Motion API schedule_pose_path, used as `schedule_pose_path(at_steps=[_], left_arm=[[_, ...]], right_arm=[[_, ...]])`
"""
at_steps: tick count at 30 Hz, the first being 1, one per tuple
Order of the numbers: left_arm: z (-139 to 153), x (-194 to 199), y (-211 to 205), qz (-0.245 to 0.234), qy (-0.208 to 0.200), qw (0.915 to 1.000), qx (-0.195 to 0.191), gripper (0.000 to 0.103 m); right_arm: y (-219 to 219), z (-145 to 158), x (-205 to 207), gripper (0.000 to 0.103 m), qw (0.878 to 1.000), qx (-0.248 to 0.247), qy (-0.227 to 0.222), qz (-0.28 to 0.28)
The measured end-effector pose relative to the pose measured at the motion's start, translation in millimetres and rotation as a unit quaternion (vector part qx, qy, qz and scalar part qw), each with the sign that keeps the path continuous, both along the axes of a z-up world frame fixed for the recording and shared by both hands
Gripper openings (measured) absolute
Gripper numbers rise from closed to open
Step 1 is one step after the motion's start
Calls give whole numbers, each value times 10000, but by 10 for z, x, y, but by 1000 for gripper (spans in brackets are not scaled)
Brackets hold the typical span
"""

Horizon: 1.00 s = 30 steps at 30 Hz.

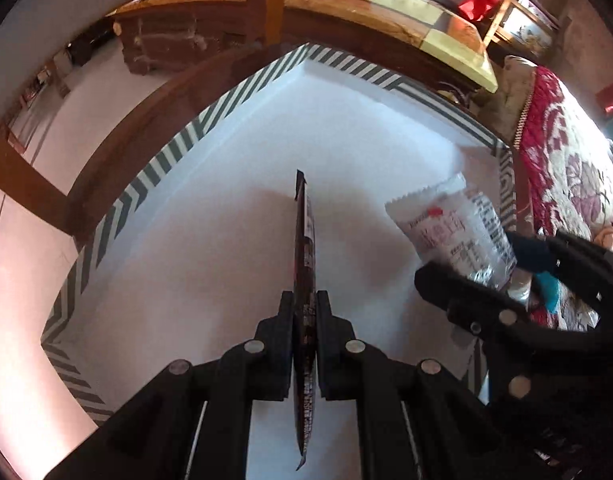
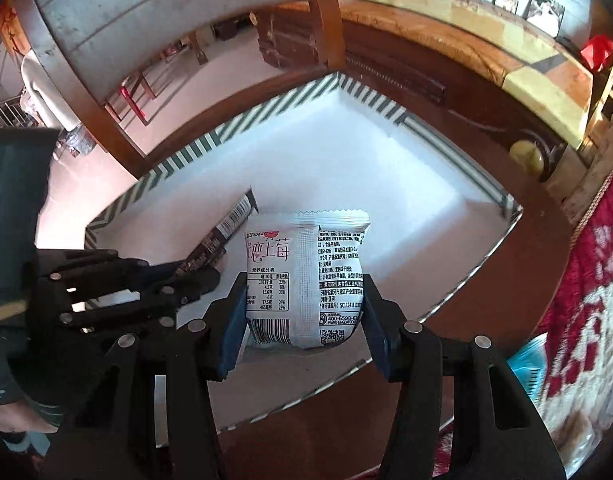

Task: Organize snacks
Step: 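Open the left gripper to drop the Nescafe stick into the tray while the right gripper releases its packet, then return both grippers to the snack pile on the bed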

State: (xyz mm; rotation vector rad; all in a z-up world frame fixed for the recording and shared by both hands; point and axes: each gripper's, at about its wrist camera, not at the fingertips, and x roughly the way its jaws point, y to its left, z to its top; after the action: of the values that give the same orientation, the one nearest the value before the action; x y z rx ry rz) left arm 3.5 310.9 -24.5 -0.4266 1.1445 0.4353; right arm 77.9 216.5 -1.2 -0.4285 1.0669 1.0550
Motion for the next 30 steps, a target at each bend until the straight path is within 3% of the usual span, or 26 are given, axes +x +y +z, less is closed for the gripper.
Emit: schedule_pose_path(at_steps=[4,5,7,8,9,17,23,30], left_arm=[[-24,-22,41,122,36,9999,-71,14],[-21,-35,50,170,53,9998,-69,21],[3,-72,67,283,32,9996,-9,42],[18,-96,79,368,19,9993,22,61],[40,-119,93,440,-28,9990,28,72],[286,-155,-188,203,-338,9988,281,81],[397,-45,-608,-227,-414,9981,391,83],[474,36,-1030,-585,-486,9964,375,84]], right_arm=[[-15,-116,23,53,9998,-19,207,-71],[-33,-109,16,54,9998,43,198,-74],[-60,-88,5,56,9997,109,209,-80],[-89,-71,-1,56,9996,141,220,-99],[-109,-56,-14,56,9995,179,225,-122],[-550,223,-92,57,9968,552,312,-488],[-1216,324,-192,57,9927,740,234,-919],[-1968,293,-225,57,9876,614,102,-1439]])
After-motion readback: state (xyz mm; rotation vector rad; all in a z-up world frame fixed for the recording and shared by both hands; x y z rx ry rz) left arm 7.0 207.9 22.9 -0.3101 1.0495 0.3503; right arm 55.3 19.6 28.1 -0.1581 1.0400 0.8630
